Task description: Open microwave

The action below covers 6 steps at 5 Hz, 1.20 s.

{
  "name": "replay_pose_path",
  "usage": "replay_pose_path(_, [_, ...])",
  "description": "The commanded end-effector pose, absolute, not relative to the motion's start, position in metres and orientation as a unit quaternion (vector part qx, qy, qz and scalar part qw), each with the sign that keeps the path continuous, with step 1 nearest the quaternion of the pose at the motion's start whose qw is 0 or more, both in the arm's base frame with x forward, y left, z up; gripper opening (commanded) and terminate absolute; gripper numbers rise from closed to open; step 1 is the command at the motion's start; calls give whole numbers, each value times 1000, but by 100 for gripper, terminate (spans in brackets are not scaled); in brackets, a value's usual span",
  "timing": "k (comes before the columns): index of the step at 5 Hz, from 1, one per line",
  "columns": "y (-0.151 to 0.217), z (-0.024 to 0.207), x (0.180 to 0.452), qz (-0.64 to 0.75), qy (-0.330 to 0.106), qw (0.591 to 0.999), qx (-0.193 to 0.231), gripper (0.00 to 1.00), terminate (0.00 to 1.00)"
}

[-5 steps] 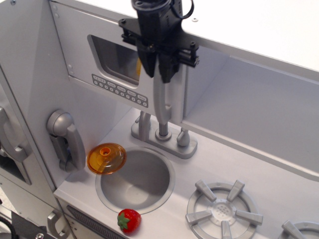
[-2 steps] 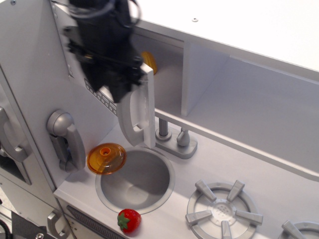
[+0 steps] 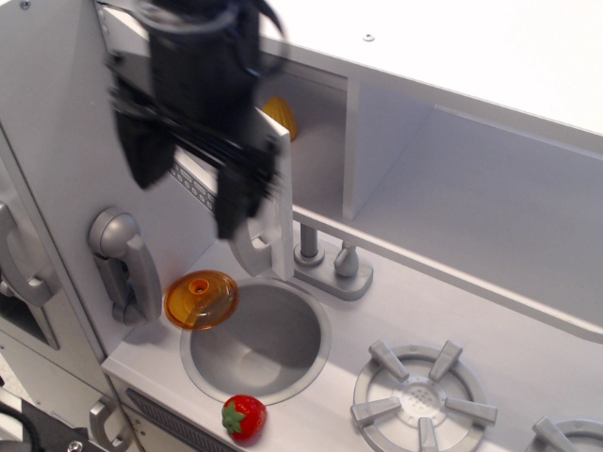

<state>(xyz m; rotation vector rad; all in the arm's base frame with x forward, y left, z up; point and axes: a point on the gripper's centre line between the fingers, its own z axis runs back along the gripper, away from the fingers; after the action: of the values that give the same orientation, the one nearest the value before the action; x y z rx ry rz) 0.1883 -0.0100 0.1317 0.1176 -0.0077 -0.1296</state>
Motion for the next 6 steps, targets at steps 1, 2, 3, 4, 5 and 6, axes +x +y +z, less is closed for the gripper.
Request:
replay_pose_path(1, [-93,126,220,-88,8,996,-20,100,0])
replay_pose_path(2, [-109,125,255,-74,-16,996,-41,100,0])
replay_pose_path(3, [-105,127,293,-44,-44,997,-47,100,0])
replay_pose_path(4, [-81,122,301,-20,-67,997,-37,100,0])
replay_pose_path(5, [-49,122,298,-14,-86,996,-24,100,0])
replay_pose_path(6, [-24,126,291,-18,-112,993,-13,100,0])
